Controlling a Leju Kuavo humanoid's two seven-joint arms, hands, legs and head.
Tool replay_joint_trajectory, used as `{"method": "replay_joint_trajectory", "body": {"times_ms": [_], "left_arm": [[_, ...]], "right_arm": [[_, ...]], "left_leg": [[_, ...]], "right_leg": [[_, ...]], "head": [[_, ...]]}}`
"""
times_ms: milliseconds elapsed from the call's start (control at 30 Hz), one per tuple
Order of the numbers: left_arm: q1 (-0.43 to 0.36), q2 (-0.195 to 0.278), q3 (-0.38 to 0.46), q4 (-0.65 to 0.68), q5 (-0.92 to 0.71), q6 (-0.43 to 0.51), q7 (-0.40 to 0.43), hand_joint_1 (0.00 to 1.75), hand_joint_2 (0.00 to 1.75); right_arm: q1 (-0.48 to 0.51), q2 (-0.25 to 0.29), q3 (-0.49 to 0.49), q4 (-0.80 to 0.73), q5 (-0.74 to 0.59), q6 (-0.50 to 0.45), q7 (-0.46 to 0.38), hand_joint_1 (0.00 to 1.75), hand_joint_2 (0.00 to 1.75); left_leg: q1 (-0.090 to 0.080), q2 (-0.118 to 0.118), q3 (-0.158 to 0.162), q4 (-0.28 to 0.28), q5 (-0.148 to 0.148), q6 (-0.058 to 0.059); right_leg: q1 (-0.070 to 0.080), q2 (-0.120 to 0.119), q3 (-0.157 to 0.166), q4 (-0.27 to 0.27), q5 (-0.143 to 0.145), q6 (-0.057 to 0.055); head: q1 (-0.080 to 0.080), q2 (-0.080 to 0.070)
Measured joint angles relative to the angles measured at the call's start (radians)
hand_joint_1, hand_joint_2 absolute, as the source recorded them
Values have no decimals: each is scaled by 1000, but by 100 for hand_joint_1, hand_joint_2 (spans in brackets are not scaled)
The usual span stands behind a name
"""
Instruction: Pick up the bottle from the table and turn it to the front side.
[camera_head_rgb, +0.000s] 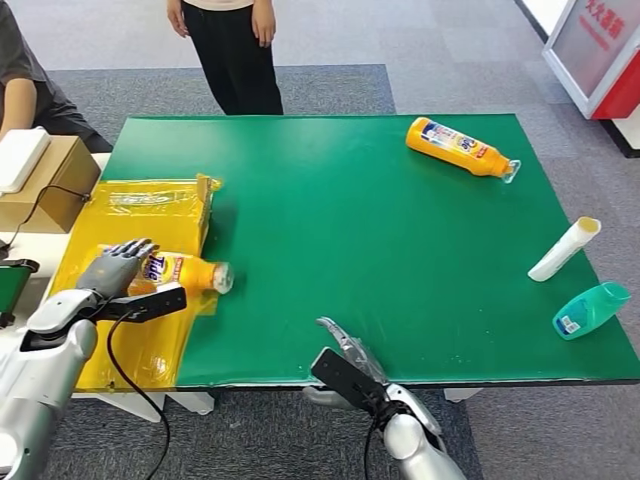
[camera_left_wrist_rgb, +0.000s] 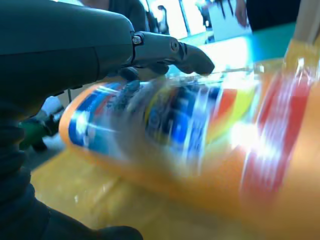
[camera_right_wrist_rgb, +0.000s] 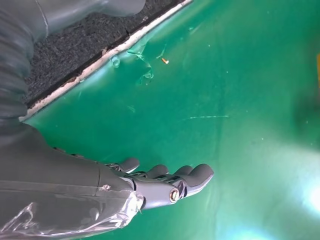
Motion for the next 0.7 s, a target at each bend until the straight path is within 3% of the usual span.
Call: {"method": "replay_joint_trajectory", "body": {"times_ms": [67, 200, 267, 400, 567, 700], "left_arm": [[-1, 0, 0, 25, 23, -12, -1, 0, 175], [30, -2, 11, -2, 133, -23, -21, 0, 0], [78, -9, 26, -77, 239, -37, -59, 0, 0], [201, -45, 66, -293, 446, -15, -159, 0, 175], [359, -141, 132, -602, 597, 94, -261, 0, 175], [453, -231, 193, -766, 659, 152, -337, 0, 175]], "right_arm": [[0, 0, 0, 8, -3, -1, -2, 0, 175], [4, -1, -1, 13, -14, -12, -2, 0, 175], [10, -1, -2, 12, -20, -18, -2, 0, 175], [29, -4, -5, 0, -30, -27, 5, 0, 175], [68, -4, -9, -44, -28, -33, 34, 0, 175], [94, -3, -15, -73, -19, -34, 48, 0, 175]], "left_leg": [[0, 0, 0, 0, 0, 0], [0, 0, 0, 0, 0, 0], [0, 0, 0, 0, 0, 0], [0, 0, 0, 0, -1, 1], [-1, 0, 0, 0, -4, 2], [-1, 0, 1, 0, -5, 2]], "right_leg": [[0, 0, 0, 0, 0, 0], [0, 0, 0, 0, 0, 0], [0, 0, 0, 0, 0, 0], [-1, 0, 0, 0, -2, 1], [-1, 0, 1, 0, -3, 1], [-1, 0, 2, -1, -4, 2]], "head": [[0, 0], [0, 0], [0, 0], [0, 0], [0, 0], [0, 0]]}}
